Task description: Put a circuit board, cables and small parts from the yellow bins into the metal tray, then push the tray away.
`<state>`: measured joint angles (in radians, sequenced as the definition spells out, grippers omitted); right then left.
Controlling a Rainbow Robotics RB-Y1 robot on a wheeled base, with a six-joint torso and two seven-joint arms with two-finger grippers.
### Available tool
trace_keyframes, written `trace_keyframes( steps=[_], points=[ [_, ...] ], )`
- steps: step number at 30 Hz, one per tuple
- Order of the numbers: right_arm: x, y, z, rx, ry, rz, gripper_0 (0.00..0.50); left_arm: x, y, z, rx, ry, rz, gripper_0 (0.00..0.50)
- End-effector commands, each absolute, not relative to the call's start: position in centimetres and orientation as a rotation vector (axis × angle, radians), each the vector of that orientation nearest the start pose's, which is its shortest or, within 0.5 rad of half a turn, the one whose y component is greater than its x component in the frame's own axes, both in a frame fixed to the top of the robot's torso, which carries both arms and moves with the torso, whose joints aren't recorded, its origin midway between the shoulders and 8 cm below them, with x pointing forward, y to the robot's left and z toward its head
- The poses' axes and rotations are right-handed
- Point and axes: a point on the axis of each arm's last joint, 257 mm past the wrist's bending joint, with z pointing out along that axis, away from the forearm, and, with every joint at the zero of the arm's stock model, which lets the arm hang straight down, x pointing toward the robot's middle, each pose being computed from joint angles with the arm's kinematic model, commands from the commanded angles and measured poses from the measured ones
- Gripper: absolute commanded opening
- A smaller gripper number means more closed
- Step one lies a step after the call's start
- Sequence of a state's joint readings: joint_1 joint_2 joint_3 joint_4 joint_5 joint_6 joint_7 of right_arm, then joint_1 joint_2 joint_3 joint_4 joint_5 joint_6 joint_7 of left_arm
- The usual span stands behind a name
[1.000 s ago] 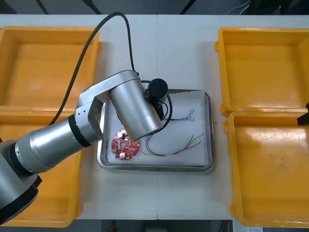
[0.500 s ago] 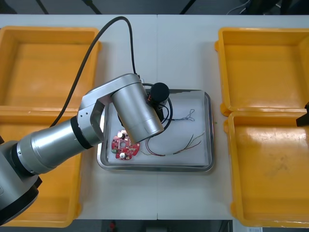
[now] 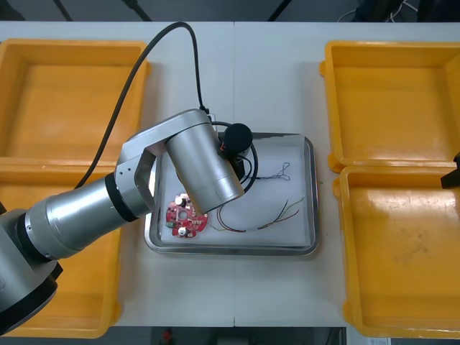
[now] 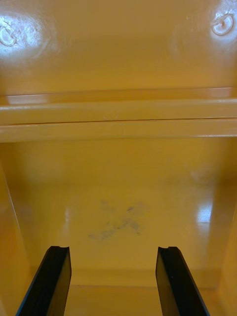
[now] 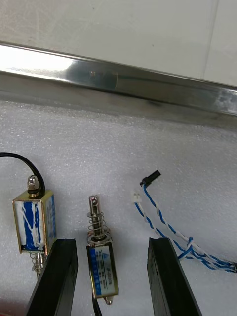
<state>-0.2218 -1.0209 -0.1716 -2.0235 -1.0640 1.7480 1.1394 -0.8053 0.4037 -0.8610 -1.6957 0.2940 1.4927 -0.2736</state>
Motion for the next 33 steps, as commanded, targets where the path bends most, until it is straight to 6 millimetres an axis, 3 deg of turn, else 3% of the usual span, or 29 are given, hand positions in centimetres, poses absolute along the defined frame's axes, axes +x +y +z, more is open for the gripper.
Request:
trace_keyframes(
  steps=[1,6,12,18,21,24,27,33],
  points=[
    [39.1,-38.0,-15.6,0.139,2.724,0.087,0.500,48.4,2.7,-21.7,-0.183,2.466,-0.167,0.427],
    [39.1,-38.0,-15.6,0.139,2.724,0.087,0.500,46.9,3.2,-18.7,-0.180,2.512,-0.181,0.461],
    [39.1,-38.0,-15.6,0.139,2.724,0.087,0.500,46.1,6.0,-14.8,-0.173,2.515,-0.162,0.500],
    [39.1,-38.0,-15.6,0.139,2.724,0.087,0.500,45.8,11.1,-10.4,-0.208,2.517,-0.144,0.500],
    [39.1,-38.0,-15.6,0.139,2.724,0.087,0.500,45.6,14.9,-8.6,-0.192,2.531,-0.109,0.500],
    [39.1,-38.0,-15.6,0.139,2.724,0.087,0.500,45.4,17.5,-7.6,-0.177,2.549,-0.080,0.500],
    [39.1,-38.0,-15.6,0.139,2.724,0.087,0.500,45.0,21.3,-6.8,-0.168,2.570,-0.029,0.500],
    [39.1,-38.0,-15.6,0.139,2.724,0.087,0.500,44.3,27.0,-6.7,-0.166,2.584,-0.006,0.500]
  ],
)
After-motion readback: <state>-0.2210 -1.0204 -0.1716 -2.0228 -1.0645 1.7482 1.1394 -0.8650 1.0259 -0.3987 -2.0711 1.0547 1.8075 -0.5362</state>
